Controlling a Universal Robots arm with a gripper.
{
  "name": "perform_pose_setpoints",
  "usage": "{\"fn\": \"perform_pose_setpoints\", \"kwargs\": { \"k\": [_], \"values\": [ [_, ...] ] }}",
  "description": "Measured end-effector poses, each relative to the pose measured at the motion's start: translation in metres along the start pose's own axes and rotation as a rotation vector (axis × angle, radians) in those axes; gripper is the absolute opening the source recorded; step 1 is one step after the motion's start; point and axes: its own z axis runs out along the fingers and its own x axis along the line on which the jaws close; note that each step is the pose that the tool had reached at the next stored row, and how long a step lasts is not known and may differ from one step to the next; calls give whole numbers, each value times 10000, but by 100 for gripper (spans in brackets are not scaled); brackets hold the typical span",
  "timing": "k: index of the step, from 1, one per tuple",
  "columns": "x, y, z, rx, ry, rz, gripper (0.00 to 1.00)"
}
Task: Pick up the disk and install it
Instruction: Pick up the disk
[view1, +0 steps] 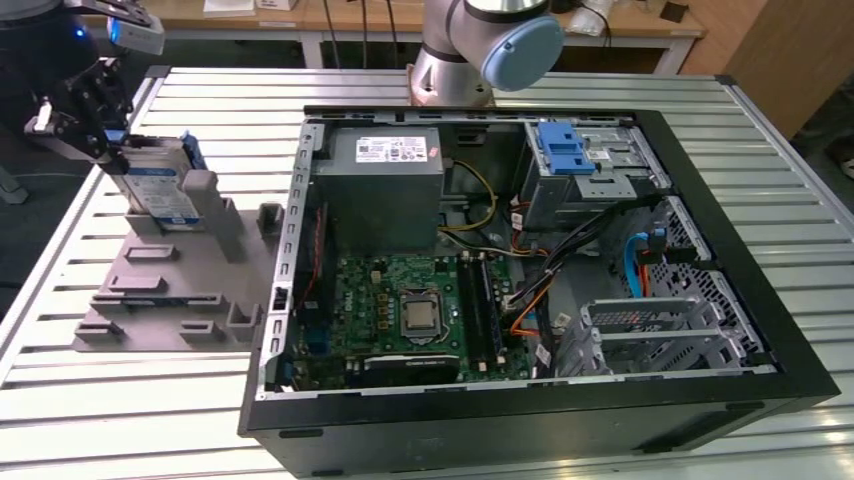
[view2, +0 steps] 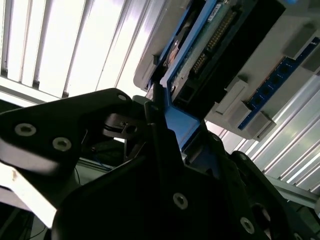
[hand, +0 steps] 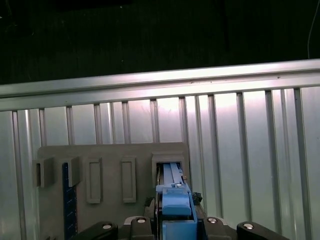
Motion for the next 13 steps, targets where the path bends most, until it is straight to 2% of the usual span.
{"fn": "perform_pose_setpoints", "kwargs": {
  "k": [6,13],
  "values": [
    [35,6,-1,3,0,-272,37],
    [39,5,-1,7,-3,-570,37]
  ]
}}
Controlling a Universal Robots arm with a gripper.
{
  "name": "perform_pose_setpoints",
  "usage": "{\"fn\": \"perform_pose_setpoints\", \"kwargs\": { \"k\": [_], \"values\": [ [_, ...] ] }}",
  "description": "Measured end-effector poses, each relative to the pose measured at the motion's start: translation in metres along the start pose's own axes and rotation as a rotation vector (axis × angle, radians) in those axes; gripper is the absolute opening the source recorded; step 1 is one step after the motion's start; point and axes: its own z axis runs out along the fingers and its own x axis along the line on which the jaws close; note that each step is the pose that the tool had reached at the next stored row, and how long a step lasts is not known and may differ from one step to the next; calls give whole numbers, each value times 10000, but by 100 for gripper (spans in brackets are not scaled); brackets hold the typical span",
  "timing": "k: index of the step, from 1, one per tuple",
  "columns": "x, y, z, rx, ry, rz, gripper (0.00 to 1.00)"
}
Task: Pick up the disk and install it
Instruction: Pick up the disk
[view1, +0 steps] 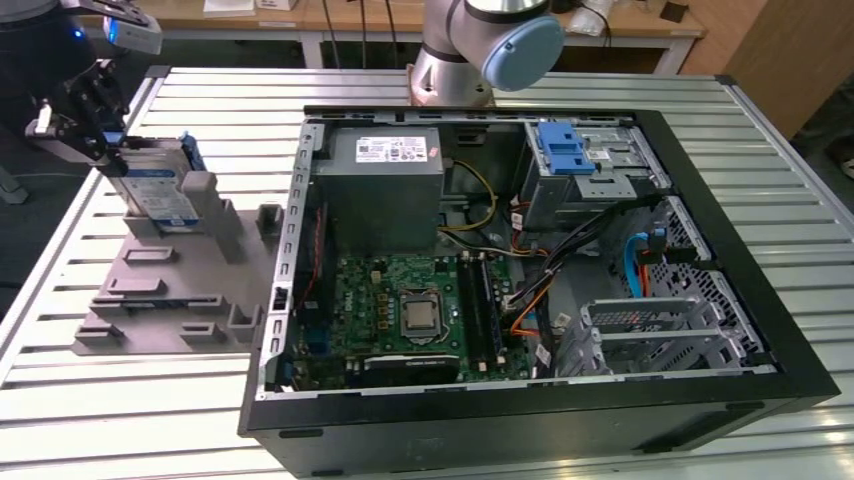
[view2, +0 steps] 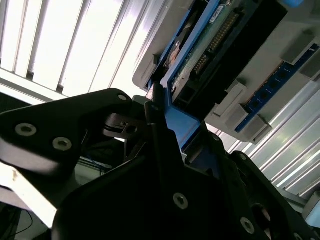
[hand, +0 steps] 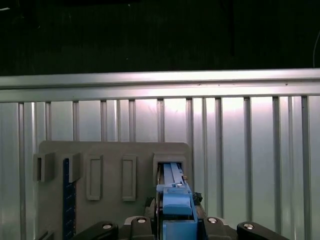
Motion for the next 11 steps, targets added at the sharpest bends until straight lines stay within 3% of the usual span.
{"fn": "perform_pose_setpoints", "kwargs": {
  "k": [8,9,11],
  "values": [
    [0,0,0,0,0,-1,38],
    [0,0,0,1,0,-2,45],
    [0,0,0,0,0,-1,45]
  ]
}}
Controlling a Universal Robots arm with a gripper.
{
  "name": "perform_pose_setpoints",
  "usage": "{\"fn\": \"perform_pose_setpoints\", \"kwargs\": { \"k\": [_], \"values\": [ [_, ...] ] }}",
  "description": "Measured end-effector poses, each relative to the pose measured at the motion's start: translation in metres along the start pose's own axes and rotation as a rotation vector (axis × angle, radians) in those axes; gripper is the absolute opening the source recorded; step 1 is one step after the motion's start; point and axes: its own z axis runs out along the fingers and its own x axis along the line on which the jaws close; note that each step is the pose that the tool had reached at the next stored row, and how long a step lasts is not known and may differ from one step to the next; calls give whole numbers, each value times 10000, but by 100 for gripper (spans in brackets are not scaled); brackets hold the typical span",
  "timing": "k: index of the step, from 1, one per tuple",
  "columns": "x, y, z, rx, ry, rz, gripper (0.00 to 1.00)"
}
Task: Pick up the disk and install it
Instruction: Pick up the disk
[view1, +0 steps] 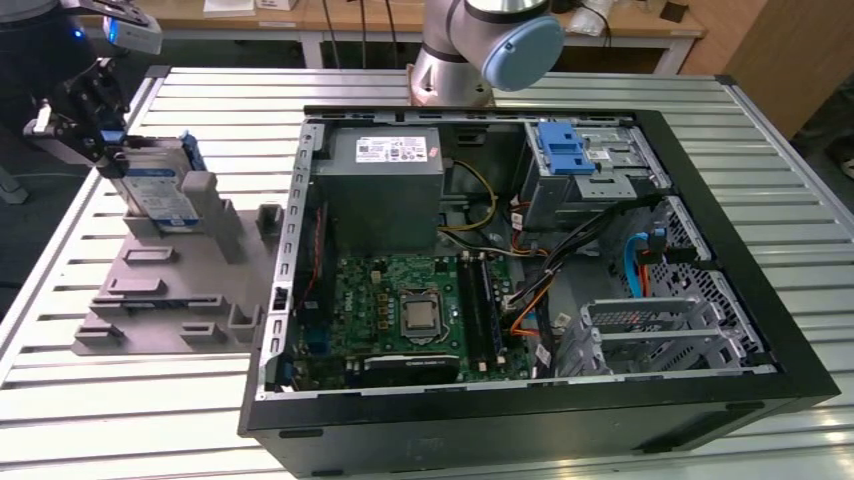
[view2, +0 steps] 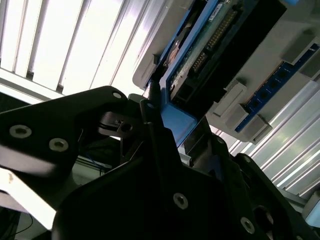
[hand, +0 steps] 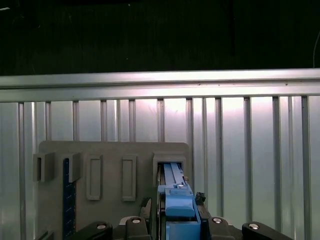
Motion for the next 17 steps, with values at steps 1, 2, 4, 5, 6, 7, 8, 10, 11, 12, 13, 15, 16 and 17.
{"fn": "perform_pose_setpoints", "kwargs": {
  "k": [1,2,4,5,6,7,8,10,11,12,13,15,16,17],
  "values": [
    [0,0,-1,0,0,0,45],
    [0,0,-3,1,0,0,45],
    [0,0,-5,1,-1,0,45],
    [0,0,-8,0,0,0,45],
    [0,0,-13,-3,2,-1,45],
    [1,0,-17,-3,1,0,45],
    [0,0,-17,0,0,0,45],
    [0,0,-17,2,-1,0,45],
    [0,0,-18,1,0,0,45],
    [0,0,-20,0,0,0,45],
    [0,0,-20,0,0,-1,45],
    [0,0,-20,0,0,0,44],
    [0,0,-20,0,0,-1,37],
    [0,0,-20,0,0,0,37]
  ]
}}
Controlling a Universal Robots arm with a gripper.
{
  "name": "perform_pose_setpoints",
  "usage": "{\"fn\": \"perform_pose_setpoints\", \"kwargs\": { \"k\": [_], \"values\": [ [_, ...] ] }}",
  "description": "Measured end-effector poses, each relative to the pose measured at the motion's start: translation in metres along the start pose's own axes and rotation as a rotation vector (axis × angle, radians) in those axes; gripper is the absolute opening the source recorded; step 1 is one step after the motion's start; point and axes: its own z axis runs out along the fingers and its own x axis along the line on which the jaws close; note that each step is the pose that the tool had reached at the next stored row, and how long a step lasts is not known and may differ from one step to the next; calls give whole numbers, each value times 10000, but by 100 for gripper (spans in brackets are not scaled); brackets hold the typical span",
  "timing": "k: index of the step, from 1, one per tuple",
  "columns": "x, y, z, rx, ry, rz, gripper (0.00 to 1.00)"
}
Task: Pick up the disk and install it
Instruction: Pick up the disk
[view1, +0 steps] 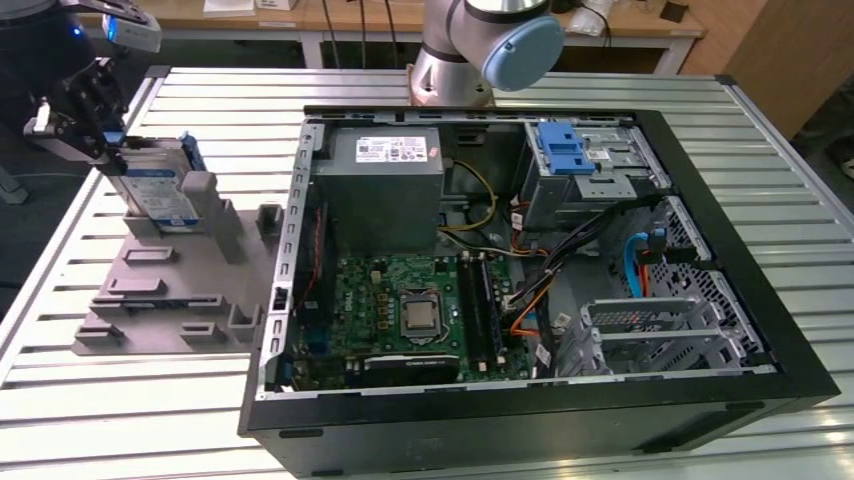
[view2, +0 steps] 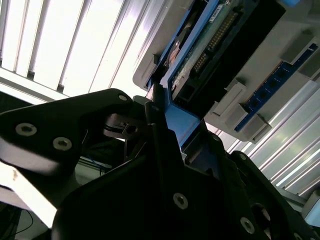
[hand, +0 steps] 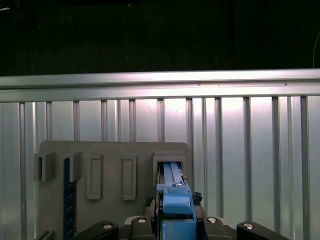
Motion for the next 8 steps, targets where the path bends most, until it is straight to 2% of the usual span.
{"fn": "perform_pose_setpoints", "kwargs": {
  "k": [8],
  "values": [
    [0,0,0,0,1,0,37]
  ]
}}
